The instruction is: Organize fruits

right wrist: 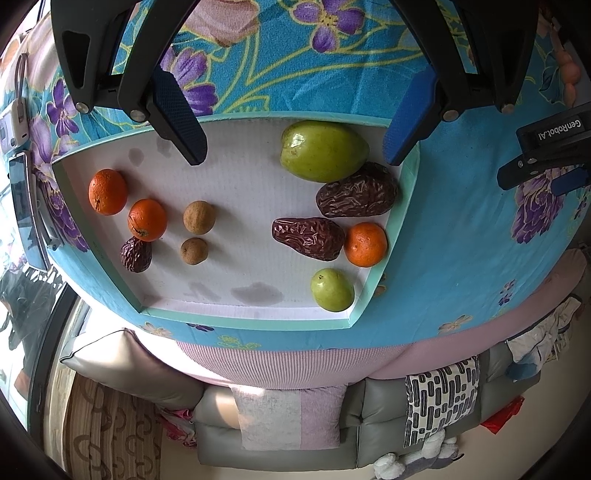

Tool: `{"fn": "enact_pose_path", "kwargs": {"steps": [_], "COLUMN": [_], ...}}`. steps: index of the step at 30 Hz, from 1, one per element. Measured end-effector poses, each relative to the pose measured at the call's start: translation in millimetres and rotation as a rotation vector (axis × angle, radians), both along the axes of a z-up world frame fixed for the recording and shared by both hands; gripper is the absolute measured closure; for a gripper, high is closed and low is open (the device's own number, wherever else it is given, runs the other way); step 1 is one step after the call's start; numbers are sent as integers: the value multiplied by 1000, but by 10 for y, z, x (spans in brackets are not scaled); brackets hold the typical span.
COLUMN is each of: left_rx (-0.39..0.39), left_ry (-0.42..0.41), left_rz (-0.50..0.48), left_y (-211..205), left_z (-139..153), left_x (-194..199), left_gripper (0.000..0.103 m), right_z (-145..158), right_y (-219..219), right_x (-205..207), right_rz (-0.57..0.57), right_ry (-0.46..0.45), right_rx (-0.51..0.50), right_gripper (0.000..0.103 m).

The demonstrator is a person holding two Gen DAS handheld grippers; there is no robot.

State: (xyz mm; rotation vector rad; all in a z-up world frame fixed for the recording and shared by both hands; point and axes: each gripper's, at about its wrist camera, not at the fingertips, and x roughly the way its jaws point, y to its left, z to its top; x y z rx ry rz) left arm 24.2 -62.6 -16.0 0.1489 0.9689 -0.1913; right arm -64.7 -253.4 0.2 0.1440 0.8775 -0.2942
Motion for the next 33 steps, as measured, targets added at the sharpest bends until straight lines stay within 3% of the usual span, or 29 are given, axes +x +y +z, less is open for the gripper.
{"fn": "enact_pose_path", "kwargs": {"steps": [33], "left_rx": [-2], "left_ry": [12], "left_rz": [2], "left_y": [2], "left_z": [-15], "left_x": [4], "left_gripper": [0], "right_z": [-15], "right_y": [15], "right_x": [1], "right_rz": [4], "right_ry": [3], "right_rx": [-1], "right_gripper": [7]}}
